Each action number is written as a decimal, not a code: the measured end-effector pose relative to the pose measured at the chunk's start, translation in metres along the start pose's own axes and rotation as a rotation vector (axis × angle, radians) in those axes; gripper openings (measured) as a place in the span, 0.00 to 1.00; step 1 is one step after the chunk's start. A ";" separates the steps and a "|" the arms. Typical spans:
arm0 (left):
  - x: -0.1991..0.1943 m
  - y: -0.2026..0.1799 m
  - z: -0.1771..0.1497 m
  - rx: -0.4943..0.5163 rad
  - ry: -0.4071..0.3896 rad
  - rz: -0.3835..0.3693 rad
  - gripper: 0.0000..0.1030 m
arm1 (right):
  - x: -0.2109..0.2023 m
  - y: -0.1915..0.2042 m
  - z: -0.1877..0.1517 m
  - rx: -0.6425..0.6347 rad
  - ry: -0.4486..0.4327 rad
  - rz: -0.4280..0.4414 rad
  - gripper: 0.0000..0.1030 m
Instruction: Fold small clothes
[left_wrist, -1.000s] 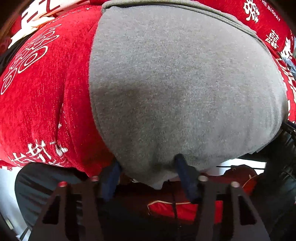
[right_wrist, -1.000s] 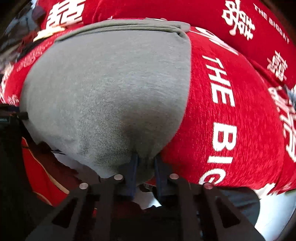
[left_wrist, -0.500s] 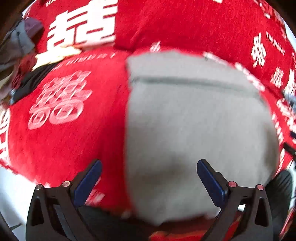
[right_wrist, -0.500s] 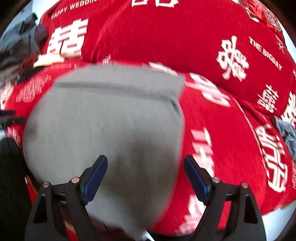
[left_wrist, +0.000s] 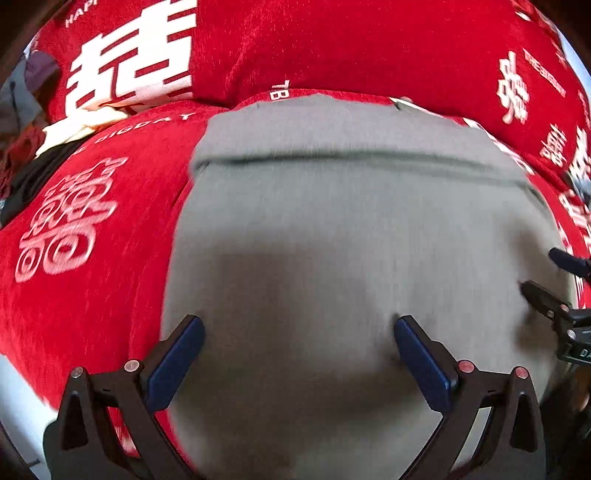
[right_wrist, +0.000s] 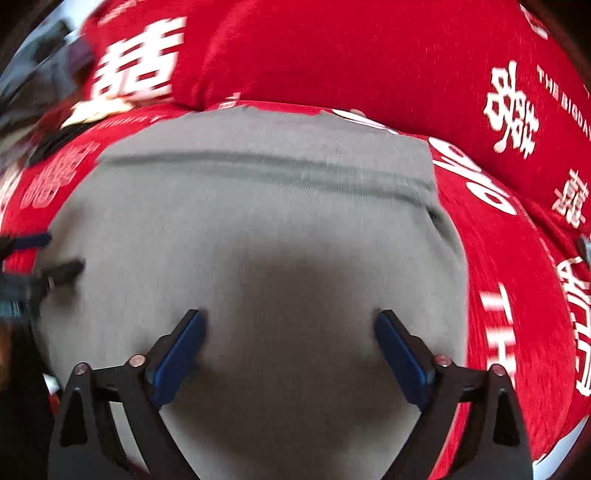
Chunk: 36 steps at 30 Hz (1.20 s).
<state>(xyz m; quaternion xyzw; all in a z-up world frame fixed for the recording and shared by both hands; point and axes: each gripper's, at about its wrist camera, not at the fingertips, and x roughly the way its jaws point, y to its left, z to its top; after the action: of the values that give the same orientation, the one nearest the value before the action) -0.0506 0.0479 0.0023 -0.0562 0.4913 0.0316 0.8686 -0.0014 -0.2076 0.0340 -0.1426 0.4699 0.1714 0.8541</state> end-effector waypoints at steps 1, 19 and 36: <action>-0.004 0.003 -0.010 -0.014 0.005 -0.012 1.00 | -0.007 0.001 -0.012 -0.018 -0.001 0.001 0.97; 0.010 0.037 -0.072 -0.160 0.365 -0.088 0.98 | -0.017 -0.048 -0.101 0.113 0.306 0.043 0.70; -0.055 0.045 0.014 -0.119 0.054 -0.198 0.09 | -0.078 -0.094 -0.020 0.212 -0.072 0.251 0.13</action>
<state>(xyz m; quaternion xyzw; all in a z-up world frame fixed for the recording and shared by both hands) -0.0720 0.0940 0.0538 -0.1568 0.5037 -0.0265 0.8491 -0.0149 -0.3131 0.0981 0.0144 0.4686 0.2314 0.8524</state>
